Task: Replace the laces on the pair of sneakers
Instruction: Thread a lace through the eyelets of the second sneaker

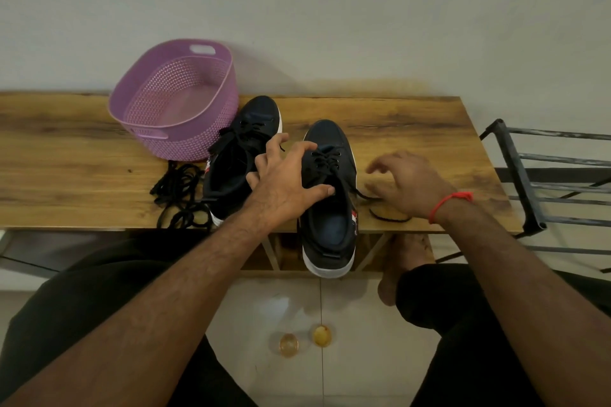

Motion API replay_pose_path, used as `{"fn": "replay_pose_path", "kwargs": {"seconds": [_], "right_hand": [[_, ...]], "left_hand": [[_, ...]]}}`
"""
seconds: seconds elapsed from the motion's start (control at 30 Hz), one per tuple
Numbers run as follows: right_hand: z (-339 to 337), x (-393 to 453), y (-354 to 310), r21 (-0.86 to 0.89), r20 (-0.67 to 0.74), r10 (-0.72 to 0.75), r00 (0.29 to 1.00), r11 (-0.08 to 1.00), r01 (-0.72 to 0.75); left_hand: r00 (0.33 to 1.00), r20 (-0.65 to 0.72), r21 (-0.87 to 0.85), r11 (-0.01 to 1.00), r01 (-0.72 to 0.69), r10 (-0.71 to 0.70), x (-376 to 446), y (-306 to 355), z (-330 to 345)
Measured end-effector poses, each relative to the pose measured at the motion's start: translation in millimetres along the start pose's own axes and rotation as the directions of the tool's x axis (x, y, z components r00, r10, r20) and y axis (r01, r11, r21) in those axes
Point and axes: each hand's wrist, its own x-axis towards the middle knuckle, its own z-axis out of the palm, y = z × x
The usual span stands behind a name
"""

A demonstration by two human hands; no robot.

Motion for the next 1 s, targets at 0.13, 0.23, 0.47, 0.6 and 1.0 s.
{"fn": "replay_pose_path", "kwargs": {"seconds": [0.13, 0.23, 0.47, 0.6, 1.0], "right_hand": [[10, 3, -27, -0.006, -0.081, -0.218, 0.973, 0.976, 0.219], [9, 3, -11, -0.211, 0.045, -0.054, 0.998, 0.976, 0.062], [5, 3, -13, 0.157, -0.098, -0.188, 0.977, 0.967, 0.202], [11, 4, -25, 0.139, -0.152, -0.274, 0.949, 0.945, 0.295], [7, 5, -13, -0.074, -0.055, -0.273, 0.961, 0.96, 0.268]], "left_hand": [[1.0, -0.001, 0.005, 1.0, 0.001, -0.001, 2, -1, 2], [1.0, 0.01, 0.003, 1.0, -0.013, 0.013, 2, -4, 2], [1.0, 0.026, -0.197, 0.98, 0.004, 0.001, 4, -3, -5], [0.998, 0.052, -0.161, 0.987, -0.01, 0.019, 2, -4, -5], [0.998, 0.037, 0.087, 0.995, 0.044, -0.047, -6, -12, -7]]}}
